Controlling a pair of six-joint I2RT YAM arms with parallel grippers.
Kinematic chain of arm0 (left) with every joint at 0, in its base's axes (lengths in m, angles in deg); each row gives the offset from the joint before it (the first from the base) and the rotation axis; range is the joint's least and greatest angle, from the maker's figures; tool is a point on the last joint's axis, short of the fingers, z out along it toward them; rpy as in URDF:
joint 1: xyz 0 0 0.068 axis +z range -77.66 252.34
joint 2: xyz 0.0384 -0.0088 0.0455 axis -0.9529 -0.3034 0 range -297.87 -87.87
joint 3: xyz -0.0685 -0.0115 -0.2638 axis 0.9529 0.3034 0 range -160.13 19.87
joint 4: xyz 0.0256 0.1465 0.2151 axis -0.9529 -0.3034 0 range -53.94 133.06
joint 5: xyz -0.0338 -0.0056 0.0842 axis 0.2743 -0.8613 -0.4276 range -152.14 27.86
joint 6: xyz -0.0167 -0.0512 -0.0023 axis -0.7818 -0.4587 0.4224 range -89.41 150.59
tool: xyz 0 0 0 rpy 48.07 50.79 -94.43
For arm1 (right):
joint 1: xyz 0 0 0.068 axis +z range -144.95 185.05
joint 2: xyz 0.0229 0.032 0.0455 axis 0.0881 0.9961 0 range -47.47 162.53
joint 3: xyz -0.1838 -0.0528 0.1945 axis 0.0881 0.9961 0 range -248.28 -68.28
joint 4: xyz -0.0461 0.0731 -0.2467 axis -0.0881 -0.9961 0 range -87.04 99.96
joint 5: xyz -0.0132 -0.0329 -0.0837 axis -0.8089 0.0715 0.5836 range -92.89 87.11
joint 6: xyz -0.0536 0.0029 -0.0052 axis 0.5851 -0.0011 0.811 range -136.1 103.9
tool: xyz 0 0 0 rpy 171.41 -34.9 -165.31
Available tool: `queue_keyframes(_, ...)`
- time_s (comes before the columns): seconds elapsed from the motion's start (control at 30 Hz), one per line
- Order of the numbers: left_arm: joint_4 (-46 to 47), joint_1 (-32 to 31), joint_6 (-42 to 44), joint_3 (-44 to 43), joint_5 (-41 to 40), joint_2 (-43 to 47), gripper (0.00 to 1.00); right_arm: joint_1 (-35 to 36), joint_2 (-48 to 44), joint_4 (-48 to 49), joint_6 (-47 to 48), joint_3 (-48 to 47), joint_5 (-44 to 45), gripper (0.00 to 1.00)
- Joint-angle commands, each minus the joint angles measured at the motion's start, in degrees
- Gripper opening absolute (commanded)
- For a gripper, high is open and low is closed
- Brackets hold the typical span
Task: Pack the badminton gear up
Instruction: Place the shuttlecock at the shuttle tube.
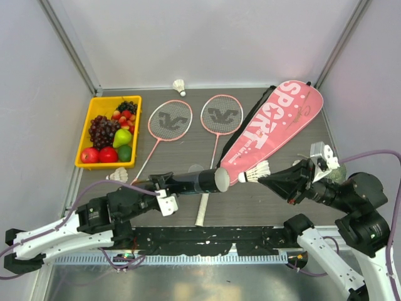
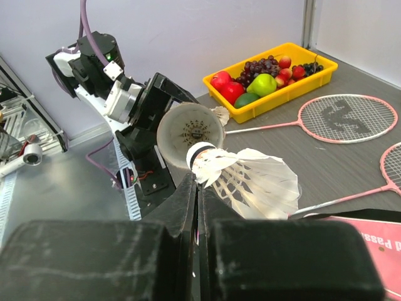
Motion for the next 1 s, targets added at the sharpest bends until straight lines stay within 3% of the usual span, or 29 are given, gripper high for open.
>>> queue_keyframes(0.0, 2.4, -0.1, -1.9, -3.3, -1.8, -1.5, 0.0, -0.2, 2.3, 5.2, -2.5, -1.1, -1.2, 0.05)
queue_keyframes(0.2, 2.1, -0.2, -2.7, -3.7, -1.9, -2.2, 0.0, -0.2, 4.5, 11.1, -6.1, 1.2, -2.1, 0.05)
queue_keyframes(0.73, 0.7, -0.1, -5.4, -5.5, -3.2, -5.1, 0.0, 1.5, 9.9, 9.4, -5.9, 2.6, -1.4, 0.05)
queue_keyframes(0.87, 0.5, -0.2, -6.5, -6.2, -3.2, -5.3, 0.0, 5.3, 12.7, 9.1, -5.7, 3.3, 1.3, 0.05)
queue_keyframes(0.97, 0.0, -0.1, -6.8, -6.4, -2.8, -5.9, 0.0, 11.2, 13.9, 9.5, -4.7, 3.5, 8.4, 0.05)
